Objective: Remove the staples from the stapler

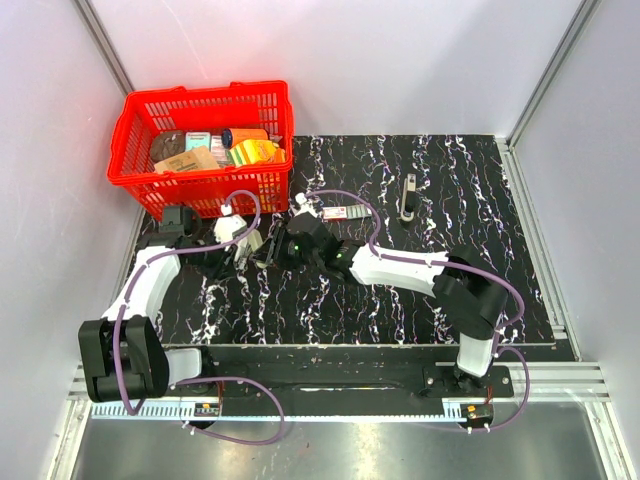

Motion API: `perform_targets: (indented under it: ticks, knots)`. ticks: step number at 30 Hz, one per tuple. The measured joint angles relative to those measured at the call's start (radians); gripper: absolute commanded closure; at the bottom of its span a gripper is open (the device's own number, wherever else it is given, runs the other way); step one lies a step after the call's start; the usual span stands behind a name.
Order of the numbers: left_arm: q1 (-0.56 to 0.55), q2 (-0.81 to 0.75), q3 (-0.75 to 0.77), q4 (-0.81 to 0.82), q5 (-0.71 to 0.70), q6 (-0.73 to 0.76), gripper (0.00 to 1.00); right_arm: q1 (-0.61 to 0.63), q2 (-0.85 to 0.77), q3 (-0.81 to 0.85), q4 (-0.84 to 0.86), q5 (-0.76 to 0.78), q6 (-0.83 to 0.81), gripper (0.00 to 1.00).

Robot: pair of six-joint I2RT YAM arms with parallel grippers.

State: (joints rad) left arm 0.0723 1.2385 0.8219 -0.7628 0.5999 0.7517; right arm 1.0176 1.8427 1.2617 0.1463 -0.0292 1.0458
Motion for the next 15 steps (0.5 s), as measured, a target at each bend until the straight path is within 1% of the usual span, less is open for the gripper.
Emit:
perform_targets:
  ticks: [1, 3, 5, 9, 15]
  knots:
    - [0.000, 0.000, 0.000, 0.000, 0.002, 0.000, 0.75, 0.000, 0.000, 0.000, 0.000, 0.000, 0.002, 0.97]
    - [0.001, 0.000, 0.000, 0.000, 0.004, 0.000, 0.85, 0.000, 0.000, 0.000, 0.000, -0.005, 0.003, 0.97]
    - [0.003, -0.002, 0.000, 0.004, 0.003, -0.001, 0.90, 0.000, 0.000, 0.000, -0.002, -0.019, 0.002, 0.97]
    - [0.009, -0.004, 0.000, 0.018, -0.012, -0.003, 0.94, 0.001, -0.008, -0.013, 0.003, -0.048, -0.018, 0.97]
    - [0.005, -0.032, -0.015, 0.088, -0.102, 0.000, 0.96, 0.001, -0.042, -0.057, 0.024, -0.101, -0.105, 0.96]
